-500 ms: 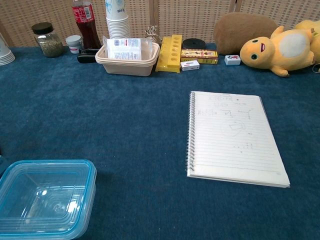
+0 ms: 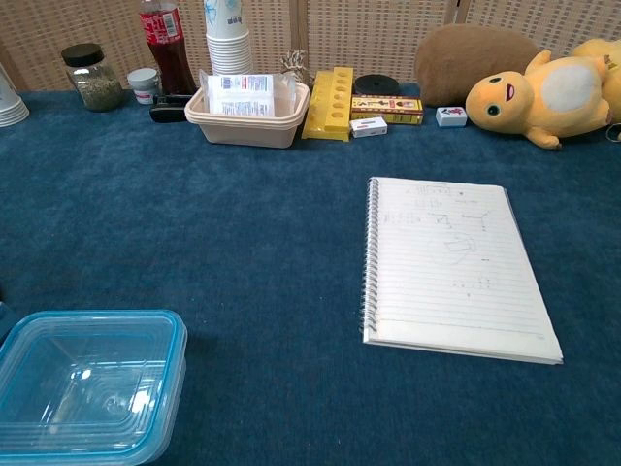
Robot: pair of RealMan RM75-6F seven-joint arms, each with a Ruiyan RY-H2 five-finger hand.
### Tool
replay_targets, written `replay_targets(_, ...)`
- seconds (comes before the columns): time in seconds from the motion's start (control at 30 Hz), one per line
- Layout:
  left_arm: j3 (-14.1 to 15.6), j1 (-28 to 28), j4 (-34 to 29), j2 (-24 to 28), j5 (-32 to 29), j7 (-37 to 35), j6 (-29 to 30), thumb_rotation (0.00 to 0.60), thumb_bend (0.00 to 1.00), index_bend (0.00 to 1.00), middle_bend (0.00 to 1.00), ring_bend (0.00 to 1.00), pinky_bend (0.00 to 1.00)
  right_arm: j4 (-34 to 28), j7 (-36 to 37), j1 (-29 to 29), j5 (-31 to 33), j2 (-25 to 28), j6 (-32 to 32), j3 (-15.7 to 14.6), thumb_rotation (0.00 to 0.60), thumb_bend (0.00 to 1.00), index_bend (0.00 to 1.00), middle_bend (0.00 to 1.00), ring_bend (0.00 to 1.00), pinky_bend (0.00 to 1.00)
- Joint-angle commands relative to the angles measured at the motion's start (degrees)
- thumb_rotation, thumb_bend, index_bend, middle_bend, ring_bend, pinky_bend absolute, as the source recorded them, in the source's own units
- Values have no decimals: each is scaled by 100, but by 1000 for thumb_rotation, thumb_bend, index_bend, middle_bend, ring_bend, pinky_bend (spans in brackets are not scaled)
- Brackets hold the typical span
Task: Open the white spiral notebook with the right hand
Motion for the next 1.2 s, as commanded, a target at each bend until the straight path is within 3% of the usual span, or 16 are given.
replay_targets(0.03,1,18,-8,39,24,-81,29,600,200,100,70,37,28,0,63,3,-73,10,-1,-38,600,181,230,257,146,171)
replay_targets(0.47,-104,-41,-239,357,177,-258,117,600,200,101,71,37,39,22,72,297,-551,-313,-464,-305,600,173,216,249,147,170)
replay_targets(1.2,-401,-415,-303,512,6,-373,-207,600,200,99,65,35,38,-375,-1281,702,-611,-1247,-1388,-502,600,153,105,185,121,170)
